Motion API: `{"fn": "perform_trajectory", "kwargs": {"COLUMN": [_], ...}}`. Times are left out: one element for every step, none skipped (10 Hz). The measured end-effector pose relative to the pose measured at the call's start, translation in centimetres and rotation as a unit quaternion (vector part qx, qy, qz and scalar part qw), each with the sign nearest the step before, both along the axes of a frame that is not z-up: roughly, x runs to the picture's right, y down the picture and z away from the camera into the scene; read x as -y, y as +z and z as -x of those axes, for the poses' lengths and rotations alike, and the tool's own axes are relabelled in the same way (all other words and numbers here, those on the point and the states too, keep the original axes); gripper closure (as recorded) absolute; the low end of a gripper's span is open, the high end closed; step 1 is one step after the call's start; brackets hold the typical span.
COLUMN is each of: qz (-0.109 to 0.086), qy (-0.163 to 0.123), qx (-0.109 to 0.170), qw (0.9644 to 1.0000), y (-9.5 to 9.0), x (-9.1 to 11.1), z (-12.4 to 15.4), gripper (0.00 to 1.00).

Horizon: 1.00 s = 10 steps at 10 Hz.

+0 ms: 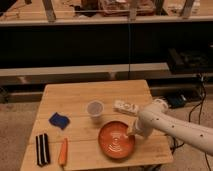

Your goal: Pick up the ceramic bowl

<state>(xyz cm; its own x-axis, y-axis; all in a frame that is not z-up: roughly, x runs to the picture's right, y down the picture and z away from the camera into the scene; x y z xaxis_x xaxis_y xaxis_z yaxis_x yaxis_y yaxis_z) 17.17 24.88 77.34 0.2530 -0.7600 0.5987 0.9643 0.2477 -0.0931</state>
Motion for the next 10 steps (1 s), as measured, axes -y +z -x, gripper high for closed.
{"fn": "perform_trajectory", "kwargs": {"qz": [0.000,-0.001,-0.004,-0.005,-0.005,-0.005,-0.004,-0.004,-0.007,-0.013], "qy": [0.003,0.014,0.021,0.020,0.018,0.013,0.012,0.016,0.019,0.019], "qx": [-0.002,0.009,0.018,0.020,0.017,0.007,0.006,0.011,0.015,0.017], "qw": [1.0000,0.9999,0.9996,0.9996,0.9997,0.9999,0.9999,0.9998,0.9997,0.9996], "y": [0.13,0.11,0.13,0.21,0.21,0.16,0.21,0.39,0.42,0.12], "x": [-0.10,-0.32,-0.27,-0.14,0.06,0.23,0.21,0.03,0.08,0.60], "z": [-0.20,-0.47,-0.44,-0.26,0.08,-0.14,-0.14,-0.13,-0.12,-0.29], "gripper": [0.44,0.49,0.56,0.68,0.76,0.88,0.94,0.95,0.95,0.95]}}
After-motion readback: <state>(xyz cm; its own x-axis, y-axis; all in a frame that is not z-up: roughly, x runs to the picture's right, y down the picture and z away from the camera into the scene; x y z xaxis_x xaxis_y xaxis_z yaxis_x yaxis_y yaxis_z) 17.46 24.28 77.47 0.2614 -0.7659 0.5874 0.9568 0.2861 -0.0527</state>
